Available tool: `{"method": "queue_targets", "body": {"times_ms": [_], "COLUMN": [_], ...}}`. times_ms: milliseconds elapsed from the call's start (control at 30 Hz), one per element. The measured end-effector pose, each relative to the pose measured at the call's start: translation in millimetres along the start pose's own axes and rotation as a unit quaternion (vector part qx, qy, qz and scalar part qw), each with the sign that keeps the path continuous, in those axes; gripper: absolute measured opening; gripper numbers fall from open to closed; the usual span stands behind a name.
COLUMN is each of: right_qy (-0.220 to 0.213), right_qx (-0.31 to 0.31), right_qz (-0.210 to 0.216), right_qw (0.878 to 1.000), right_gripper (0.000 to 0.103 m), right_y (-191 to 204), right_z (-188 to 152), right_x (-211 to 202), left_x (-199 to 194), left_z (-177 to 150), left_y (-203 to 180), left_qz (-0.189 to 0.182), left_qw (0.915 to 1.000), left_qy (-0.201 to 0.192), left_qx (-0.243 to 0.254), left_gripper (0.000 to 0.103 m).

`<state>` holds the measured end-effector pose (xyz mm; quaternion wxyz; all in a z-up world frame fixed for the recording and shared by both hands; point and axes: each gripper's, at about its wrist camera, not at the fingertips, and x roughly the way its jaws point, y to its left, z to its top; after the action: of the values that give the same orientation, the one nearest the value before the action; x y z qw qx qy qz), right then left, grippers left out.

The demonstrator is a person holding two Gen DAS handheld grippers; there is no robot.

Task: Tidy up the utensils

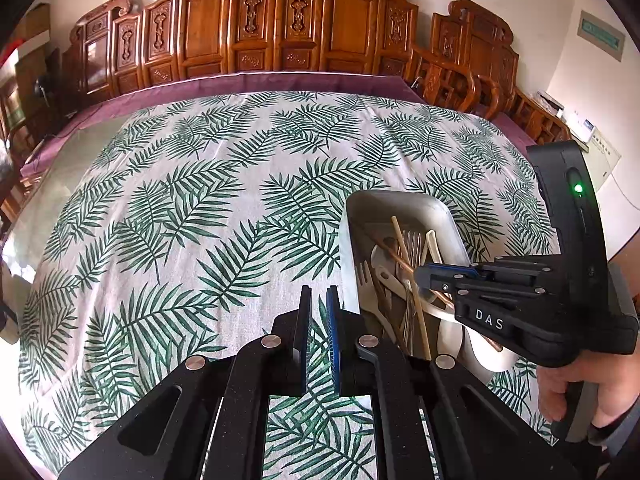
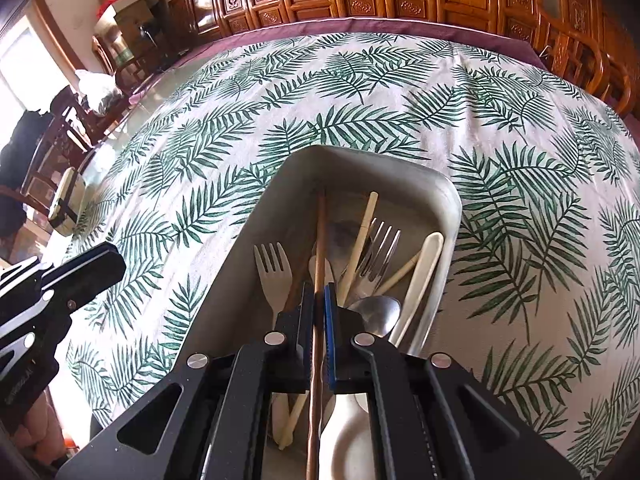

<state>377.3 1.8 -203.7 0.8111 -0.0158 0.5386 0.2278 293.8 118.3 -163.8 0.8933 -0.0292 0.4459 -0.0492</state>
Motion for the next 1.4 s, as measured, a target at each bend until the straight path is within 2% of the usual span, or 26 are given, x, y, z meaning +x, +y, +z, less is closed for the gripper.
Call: {"method": "queue_targets", "body": {"times_ms": [200, 400, 667, 767, 833, 867, 900, 933, 1000, 1033, 1100, 1133, 1200, 1300, 1400], "right_qy": [-0.011, -0.026, -0.064, -0.084, -0.097, -0.102, -0.110, -0.115, -0.130, -0.137, -0.151, -0.157, -0.172, -0.189, -0.199], "right_qx": [0.002, -0.013, -0.018, -0.013, -0.009, -0.007, -0.006, -0.005, -0.001, 0.001, 0.006, 0.010, 0.017, 0.020, 0.020], "right_qz": [0.016, 0.008, -0.012, -0.016, -0.019, -0.022, -0.026, -0.028, -0.037, -0.043, -0.054, -0.062, -0.076, -0.090, -0.104], "right_qw": [1.000, 1.000, 0.998, 0.996, 0.995, 0.995, 0.994, 0.993, 0.991, 0.990, 0.987, 0.986, 0.982, 0.978, 0.974], "right_gripper": [0.007, 0.007, 0.007, 0.007, 0.007, 0.007, 0.010, 0.015, 0.040, 0.044, 0.063, 0.069, 0.090, 0.100, 0.100], "right_y": [6, 7, -7, -14, -20, -22, -26, -27, -31, -33, -37, -39, -44, -48, -51], "right_z": [1, -5, -29, -42, -51, -54, -60, -63, -71, -75, -83, -88, -96, -111, -124], "right_x": [-8, -22, -72, -99, -117, -124, -134, -140, -157, -164, -178, -185, -198, -215, -229], "left_x": [-2, -12, -40, -56, -66, -72, -77, -82, -91, -96, -105, -111, -119, -130, -141], "left_z": [0, 0, -1, -2, -3, -4, -5, -5, -8, -9, -10, -11, -13, -18, -24], "left_y": [0, -3, -20, -33, -43, -50, -55, -61, -70, -75, -82, -87, -94, -104, -113], "left_qz": [-0.001, -0.001, 0.001, 0.000, -0.004, -0.006, -0.006, -0.008, -0.012, -0.011, -0.010, -0.008, -0.004, 0.008, 0.020], "left_qw": [1.0000, 0.9999, 0.9995, 0.9989, 0.9985, 0.9982, 0.9980, 0.9975, 0.9967, 0.9963, 0.9955, 0.9948, 0.9939, 0.9928, 0.9920], "left_qy": [-0.001, -0.010, -0.031, -0.046, -0.054, -0.058, -0.061, -0.067, -0.077, -0.081, -0.090, -0.097, -0.105, -0.114, -0.120], "left_qx": [-0.001, 0.001, 0.004, 0.009, 0.014, 0.017, 0.018, 0.020, 0.024, 0.025, 0.027, 0.029, 0.032, 0.034, 0.034], "left_gripper": [0.006, 0.006, 0.007, 0.032, 0.040, 0.050, 0.064, 0.068, 0.080, 0.083, 0.091, 0.093, 0.094, 0.094, 0.095]}}
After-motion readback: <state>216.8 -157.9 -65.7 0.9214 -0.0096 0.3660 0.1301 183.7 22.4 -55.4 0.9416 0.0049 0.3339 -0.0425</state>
